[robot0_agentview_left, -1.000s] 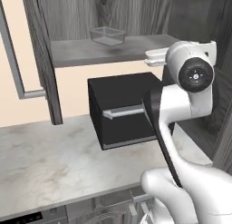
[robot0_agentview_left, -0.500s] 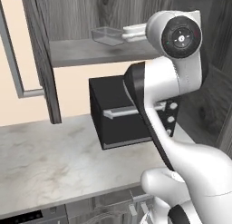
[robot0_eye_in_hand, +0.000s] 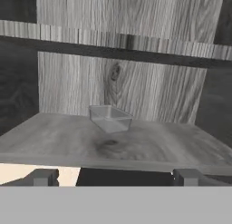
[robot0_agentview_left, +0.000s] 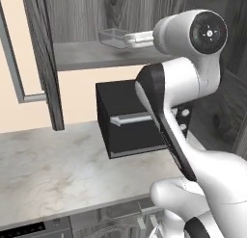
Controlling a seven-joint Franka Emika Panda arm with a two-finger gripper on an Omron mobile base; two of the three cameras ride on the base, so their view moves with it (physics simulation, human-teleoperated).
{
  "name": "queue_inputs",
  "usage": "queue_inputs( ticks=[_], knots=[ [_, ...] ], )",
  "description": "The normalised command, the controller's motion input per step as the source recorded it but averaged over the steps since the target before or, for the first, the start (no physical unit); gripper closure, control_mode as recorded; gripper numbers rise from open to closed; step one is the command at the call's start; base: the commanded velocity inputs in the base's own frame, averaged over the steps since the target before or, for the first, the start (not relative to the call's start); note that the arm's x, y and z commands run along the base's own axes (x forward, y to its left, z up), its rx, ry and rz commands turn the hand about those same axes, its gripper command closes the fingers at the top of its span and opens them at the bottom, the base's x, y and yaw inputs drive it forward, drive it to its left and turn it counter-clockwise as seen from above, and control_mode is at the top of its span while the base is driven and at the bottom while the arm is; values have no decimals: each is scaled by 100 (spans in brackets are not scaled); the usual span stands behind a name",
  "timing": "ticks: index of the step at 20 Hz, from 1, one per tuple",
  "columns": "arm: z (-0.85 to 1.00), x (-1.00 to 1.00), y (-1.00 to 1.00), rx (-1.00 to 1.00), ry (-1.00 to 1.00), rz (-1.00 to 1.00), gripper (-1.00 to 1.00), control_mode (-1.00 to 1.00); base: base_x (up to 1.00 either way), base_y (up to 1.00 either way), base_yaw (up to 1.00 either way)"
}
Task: Retrieve the tupperware and aluminum foil from the cabinet and place them on the dining counter near the plate with lime and broccoli to prepare for storing leftovers.
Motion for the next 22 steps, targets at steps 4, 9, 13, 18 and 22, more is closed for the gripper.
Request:
queue_inputs(
  ticks=[4,9,13,18,22],
  knots=[
    [-42,73,-19,18,0,23,-100,-100,0,0,0],
    [-2,80,-3,6,2,9,-100,-100,0,0,0],
    [0,99,16,0,13,13,-100,-100,0,0,0],
    [12,81,16,-1,17,2,-100,-100,0,0,0],
    [30,59,14,-8,19,0,-100,-100,0,0,0]
  ],
)
